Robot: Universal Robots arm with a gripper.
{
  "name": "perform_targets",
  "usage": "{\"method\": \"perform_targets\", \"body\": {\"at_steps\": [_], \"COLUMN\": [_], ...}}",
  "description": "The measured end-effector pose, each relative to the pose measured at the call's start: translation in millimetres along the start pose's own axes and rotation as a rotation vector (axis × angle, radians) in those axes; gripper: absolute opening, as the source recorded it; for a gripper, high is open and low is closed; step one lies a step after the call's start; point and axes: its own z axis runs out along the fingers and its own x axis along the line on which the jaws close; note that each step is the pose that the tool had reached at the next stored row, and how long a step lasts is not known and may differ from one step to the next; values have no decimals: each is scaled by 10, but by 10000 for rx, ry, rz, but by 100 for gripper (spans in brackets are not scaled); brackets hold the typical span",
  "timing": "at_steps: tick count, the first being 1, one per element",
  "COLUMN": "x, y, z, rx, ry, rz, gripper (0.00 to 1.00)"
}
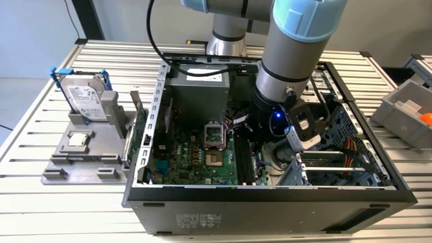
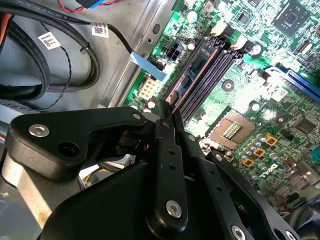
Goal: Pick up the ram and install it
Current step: 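Insert the ram into the slot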
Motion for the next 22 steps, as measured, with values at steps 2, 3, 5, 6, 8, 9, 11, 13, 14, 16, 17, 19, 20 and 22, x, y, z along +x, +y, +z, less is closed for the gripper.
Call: {"method": "perform_targets", "body": {"at_steps": [2, 3, 5, 6, 8, 9, 11, 13, 14, 16, 17, 19, 20, 22], "x": [0, -1, -1, 1, 3, 4, 16, 28, 32, 32, 33, 35, 37, 42], "y": [-7, -12, -22, -27, -38, -45, -55, -57, -58, -58, -59, -60, -60, -61], "z": [6, 11, 17, 19, 23, 25, 26, 31, 35, 48, 57, 72, 77, 87], "rx": [-1, 0, -4, -6, -7, -7, -8, -9, -9, -9, -9, -8, -8, -7], "ry": [0, 0, 1, 1, 2, 2, 3, 2, 2, 2, 2, 3, 3, 3], "rz": [-2, -7, -49, -77, -130, -149, -170, -169, -168, -170, -170, -169, -168, -168], "gripper": [0, 0, 0, 0, 0, 0, 0, 0, 0, 0, 0, 0, 0, 0]}}
